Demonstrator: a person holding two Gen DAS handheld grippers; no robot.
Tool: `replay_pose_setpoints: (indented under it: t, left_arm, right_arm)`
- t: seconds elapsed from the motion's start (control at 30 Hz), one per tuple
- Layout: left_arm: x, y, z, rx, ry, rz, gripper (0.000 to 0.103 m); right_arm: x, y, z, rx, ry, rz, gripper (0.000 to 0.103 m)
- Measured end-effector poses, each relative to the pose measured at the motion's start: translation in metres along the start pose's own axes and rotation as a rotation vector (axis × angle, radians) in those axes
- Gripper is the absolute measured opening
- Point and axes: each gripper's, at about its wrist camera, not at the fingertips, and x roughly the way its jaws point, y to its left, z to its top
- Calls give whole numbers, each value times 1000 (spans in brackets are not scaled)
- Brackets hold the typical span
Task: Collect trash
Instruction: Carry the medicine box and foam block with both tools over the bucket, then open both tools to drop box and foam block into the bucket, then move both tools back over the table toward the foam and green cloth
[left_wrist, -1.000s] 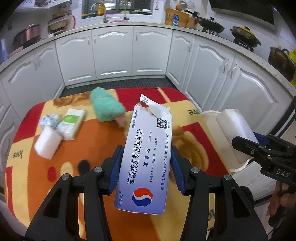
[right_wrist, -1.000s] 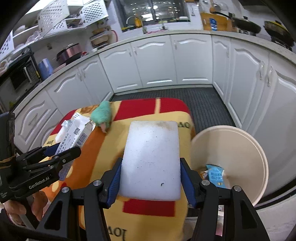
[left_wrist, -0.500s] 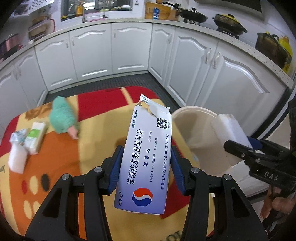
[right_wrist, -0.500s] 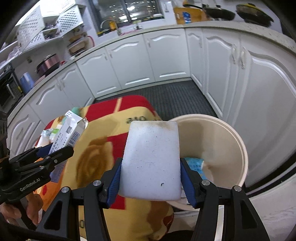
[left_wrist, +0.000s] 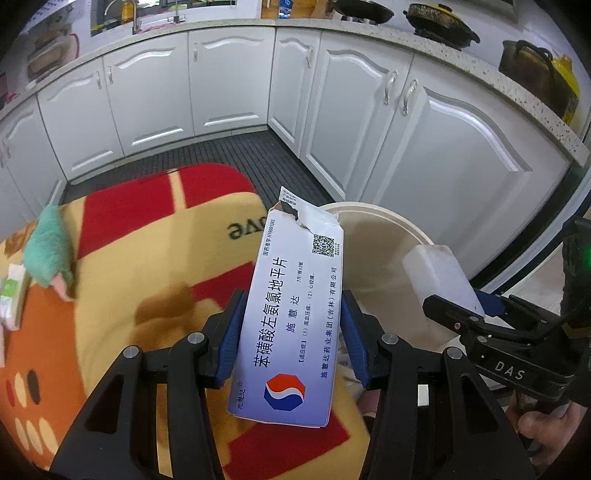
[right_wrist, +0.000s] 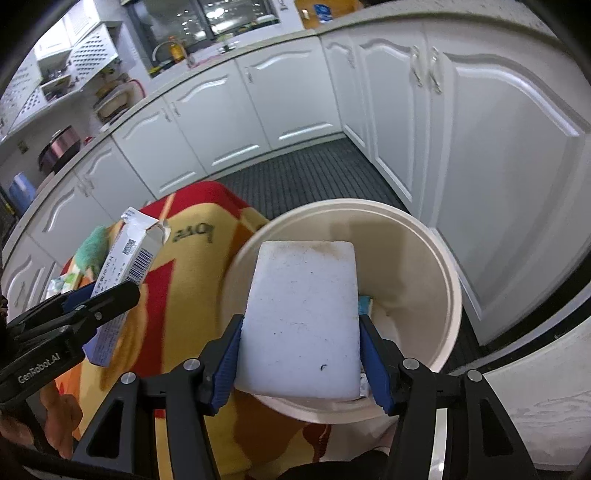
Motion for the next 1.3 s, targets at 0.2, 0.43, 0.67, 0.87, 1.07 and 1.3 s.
replay_pose_setpoints:
  t: [0.2,0.43,0.67,0.87,1.07,1.3]
  left_arm:
    - [16,-10,4,1,21,-5,48]
    - [26,-13,3,2,28,-13,48]
    - [30,-9,2,-28,45,-67,64]
    - [24,-3,0,-64,35,-78,68]
    - [14,4,-5,-71,18,-36,68]
    - [2,14,-9,-64,-8,22,68]
  right_arm:
    - [8,-15,3,28,20,-14,58]
    - [15,-24,1,45,34,-28,58]
    - [22,-30,2,95,54,-29,75]
    - [19,-32,0,105,53,-24,75]
    - [14,-26,-4,87,58,-18,75]
    - [6,-10,-8,49,56,-11,75]
